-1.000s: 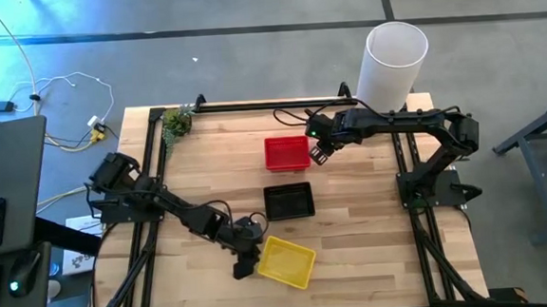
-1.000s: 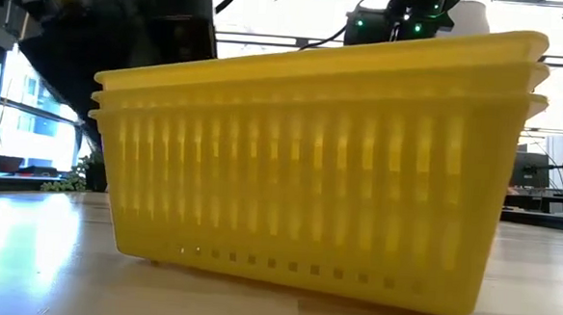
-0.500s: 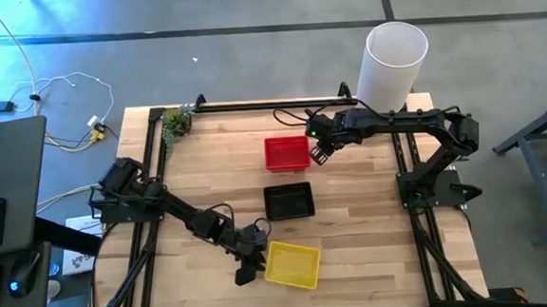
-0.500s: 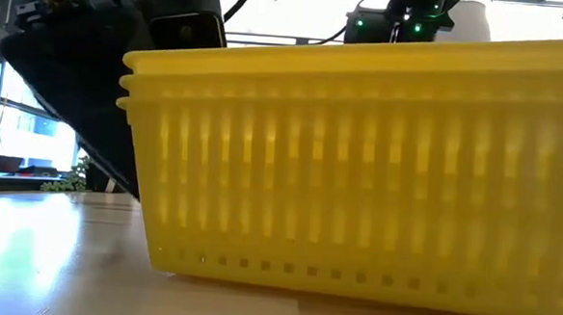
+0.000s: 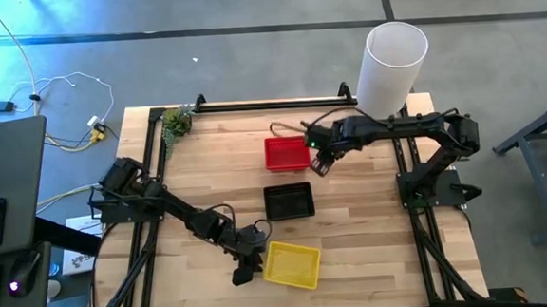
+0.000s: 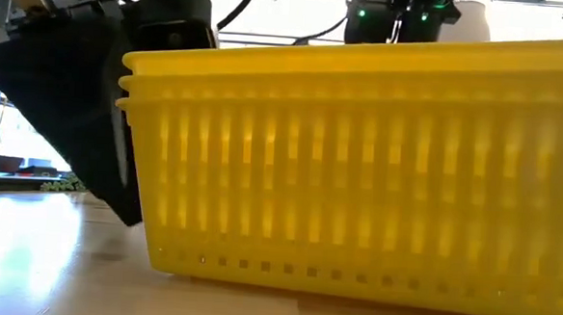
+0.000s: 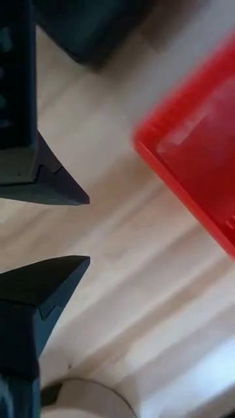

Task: Stack baskets by color
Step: Adjust the stacked yellow bins

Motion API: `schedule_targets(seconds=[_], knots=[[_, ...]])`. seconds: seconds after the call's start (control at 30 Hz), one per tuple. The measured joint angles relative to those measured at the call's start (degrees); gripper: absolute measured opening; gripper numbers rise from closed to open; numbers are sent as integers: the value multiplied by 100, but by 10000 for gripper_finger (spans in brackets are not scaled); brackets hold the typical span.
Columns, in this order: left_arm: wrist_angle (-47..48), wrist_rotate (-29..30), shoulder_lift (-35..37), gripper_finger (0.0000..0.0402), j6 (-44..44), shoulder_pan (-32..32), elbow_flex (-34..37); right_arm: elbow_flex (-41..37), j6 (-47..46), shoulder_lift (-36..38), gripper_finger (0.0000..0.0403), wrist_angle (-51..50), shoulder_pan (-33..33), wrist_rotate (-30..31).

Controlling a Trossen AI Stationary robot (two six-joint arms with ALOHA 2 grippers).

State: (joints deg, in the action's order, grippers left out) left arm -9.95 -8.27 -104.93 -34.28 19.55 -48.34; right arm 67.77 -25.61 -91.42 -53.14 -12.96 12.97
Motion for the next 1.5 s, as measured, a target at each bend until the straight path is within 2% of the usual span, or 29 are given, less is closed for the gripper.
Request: schedule_targets(seconds=[0.17, 0.37, 0.8, 1.07, 1.5], knots=[[848, 353, 353, 113, 40, 0, -2, 0, -305, 0, 122, -342, 625, -27], [1847, 984, 951, 113, 148, -4, -2, 0, -831, 0, 122, -521, 1525, -504], [3222, 2016, 2021, 113, 212, -232, 7, 0, -1947, 0, 122, -364, 3271, -759], [3468, 2219, 2331, 113, 345, -538, 2, 0, -2050, -4, 122, 287, 4070, -978], [3419, 2177, 2326, 113, 453, -833, 0, 0, -2052, -449, 122, 1895, 4964, -1311]])
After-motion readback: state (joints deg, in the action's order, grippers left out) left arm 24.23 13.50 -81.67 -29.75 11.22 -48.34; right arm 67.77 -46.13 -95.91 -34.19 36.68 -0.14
